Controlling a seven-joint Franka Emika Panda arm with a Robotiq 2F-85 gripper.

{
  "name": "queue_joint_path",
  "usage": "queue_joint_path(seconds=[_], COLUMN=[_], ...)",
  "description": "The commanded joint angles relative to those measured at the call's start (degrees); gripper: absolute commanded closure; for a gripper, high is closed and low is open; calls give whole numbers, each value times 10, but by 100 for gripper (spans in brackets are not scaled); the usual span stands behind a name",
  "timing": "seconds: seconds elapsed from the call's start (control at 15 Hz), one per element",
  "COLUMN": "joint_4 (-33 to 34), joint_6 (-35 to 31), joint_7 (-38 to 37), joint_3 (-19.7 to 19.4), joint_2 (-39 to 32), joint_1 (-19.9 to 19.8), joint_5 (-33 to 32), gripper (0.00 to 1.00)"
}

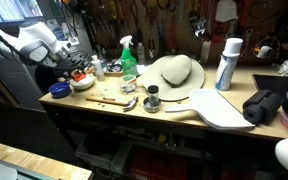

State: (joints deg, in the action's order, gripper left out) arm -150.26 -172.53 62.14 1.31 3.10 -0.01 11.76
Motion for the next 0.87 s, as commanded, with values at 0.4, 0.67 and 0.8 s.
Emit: queue_joint_path(seconds=[0.4,0.67,0.8], joint_4=[31,63,81], joint_6=[49,214,184], joint_7=[-35,139,108], joint_3=[-3,-93,-81], joint_2=[5,129,83], joint_1=[-7,50,43], joint_5=[4,221,192], gripper=[0,0,0])
